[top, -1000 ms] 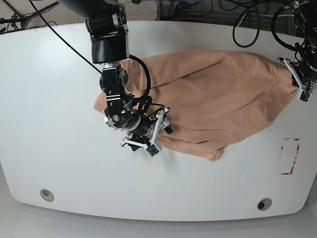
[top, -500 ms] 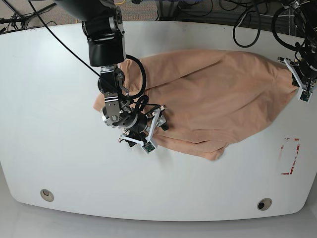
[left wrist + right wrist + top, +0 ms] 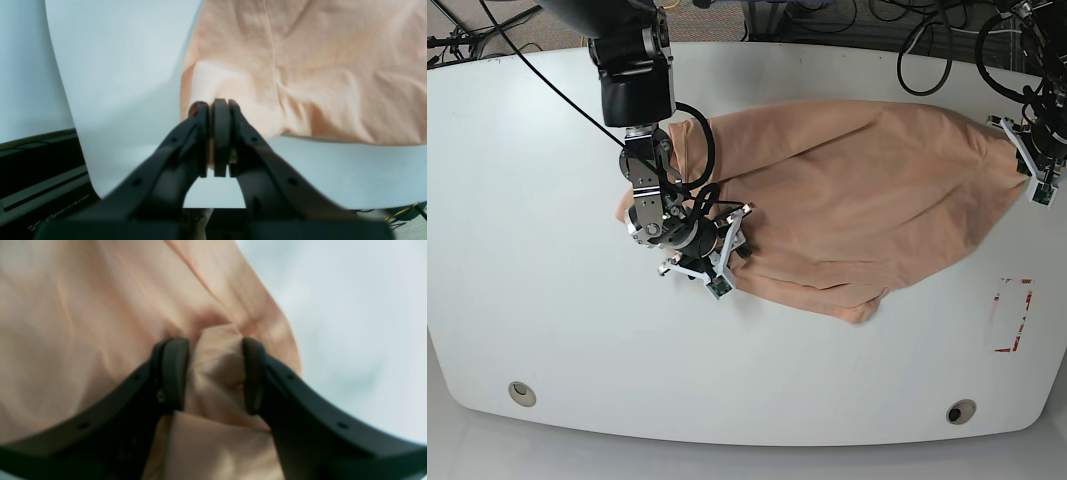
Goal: Fold the T-shirt properly
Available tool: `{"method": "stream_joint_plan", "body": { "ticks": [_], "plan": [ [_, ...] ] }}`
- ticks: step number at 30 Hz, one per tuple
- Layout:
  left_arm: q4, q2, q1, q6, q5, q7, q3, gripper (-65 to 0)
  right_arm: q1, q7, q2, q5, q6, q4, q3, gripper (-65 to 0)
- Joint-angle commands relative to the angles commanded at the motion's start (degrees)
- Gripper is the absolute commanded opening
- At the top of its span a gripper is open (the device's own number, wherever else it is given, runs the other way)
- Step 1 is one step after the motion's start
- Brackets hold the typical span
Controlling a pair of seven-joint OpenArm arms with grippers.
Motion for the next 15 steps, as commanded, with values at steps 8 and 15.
{"method": "stream_joint_plan", "body": {
  "ticks": [8, 15],
  "plan": [
    [0.0, 0.0, 0.0, 0.0, 0.0, 0.0, 0.0, -65.0, -0.7, -0.1, -0.3, -0.1, 0.0, 0.4, -0.3, -65.0],
    [0.0, 0.0, 0.0, 0.0, 0.0, 0.0, 0.0, -65.0, -2.5, -0.8, -0.4, -0.1, 0.0, 5.1, -0.3, -65.0]
  ]
}}
